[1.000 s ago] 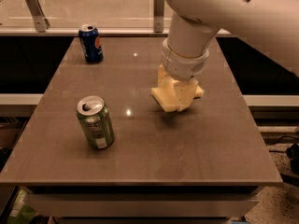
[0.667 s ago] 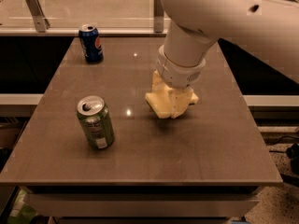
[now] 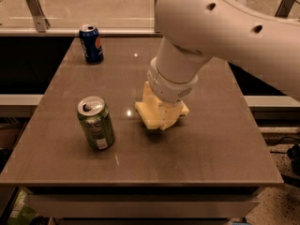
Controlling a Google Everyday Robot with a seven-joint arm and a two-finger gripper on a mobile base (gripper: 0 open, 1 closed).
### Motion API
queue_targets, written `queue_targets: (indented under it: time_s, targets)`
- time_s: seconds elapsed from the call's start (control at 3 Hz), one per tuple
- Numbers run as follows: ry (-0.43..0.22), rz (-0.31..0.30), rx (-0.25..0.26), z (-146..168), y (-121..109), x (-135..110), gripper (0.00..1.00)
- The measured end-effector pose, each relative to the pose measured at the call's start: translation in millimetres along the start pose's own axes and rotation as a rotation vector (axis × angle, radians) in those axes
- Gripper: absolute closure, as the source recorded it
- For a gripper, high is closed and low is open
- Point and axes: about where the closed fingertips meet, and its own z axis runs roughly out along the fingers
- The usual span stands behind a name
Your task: Move sponge near green can
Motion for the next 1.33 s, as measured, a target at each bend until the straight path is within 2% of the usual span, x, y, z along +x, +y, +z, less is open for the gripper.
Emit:
queue_targets:
  time_s: [0.67,1.0,1.33]
  targets:
    - [-0.022,0.05,-0.007,14,3,-26,1.0]
    - [-0.021,0.05,-0.006,14,3,-26,0.82]
    - [-0.021,0.049,-0.006,14,4,-27,0.59]
